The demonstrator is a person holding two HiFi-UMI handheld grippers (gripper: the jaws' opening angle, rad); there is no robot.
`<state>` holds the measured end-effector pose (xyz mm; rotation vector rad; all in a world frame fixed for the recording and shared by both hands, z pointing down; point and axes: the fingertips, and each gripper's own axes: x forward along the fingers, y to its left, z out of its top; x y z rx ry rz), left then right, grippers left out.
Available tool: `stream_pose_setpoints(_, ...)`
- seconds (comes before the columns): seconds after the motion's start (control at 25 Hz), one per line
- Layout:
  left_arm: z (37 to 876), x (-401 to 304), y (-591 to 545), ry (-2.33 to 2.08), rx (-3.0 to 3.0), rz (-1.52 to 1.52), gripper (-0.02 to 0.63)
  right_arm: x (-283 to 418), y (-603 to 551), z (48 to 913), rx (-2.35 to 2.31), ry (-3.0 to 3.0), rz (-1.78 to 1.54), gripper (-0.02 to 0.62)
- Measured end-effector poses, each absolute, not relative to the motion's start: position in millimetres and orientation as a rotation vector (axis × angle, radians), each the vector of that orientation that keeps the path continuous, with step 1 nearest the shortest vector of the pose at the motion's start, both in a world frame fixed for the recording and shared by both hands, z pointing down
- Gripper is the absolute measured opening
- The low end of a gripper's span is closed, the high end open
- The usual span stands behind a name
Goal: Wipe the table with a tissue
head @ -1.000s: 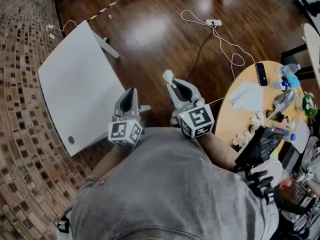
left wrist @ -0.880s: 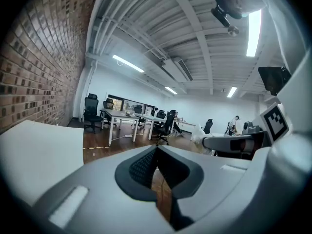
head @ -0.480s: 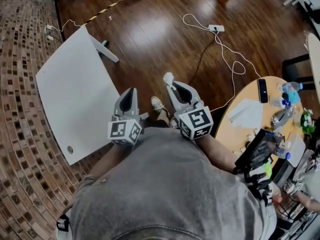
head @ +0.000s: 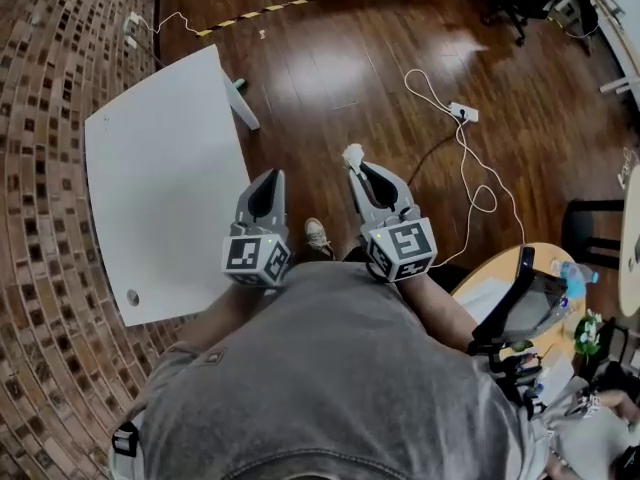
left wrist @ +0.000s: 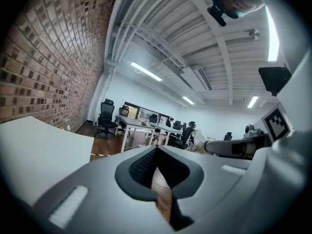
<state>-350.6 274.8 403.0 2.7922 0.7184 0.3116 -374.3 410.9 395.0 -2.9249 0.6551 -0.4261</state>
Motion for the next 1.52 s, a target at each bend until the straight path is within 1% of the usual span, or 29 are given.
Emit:
stream_pose_setpoints(0.4,419.1,-308.0,255.7,0.503,2.817,0.372,0.002,-302.5,402.9,402.9,-2.874,0.812,-0.466,0.063)
stream_pose_setpoints(0.84,399.8,-213.4,289.5,0.326,2.876,0.307,0.002,-190.9,446.4,390.1,-2.829,0.954,-0.396,0.063)
stream_pose_setpoints(1.12,396.8,-163.6,320.1,0.310,2.904,0.301,0.002,-145.2,483.5,393.6,-2.818,0.950,-0.400,0.063)
stream_pose_setpoints(1.36,399.0,-126.4,319.3,0.272,2.916,0.327,0.002,-108.9,479.4,396.2,-2.785,0.983,-0.414,0.063)
stream_pose_setpoints(1.52,400.6,-88.8,303.8,0.242,2.914,0.309,0.002,-71.2,461.3,398.6,-2.781,1.021,-0.417,0.063)
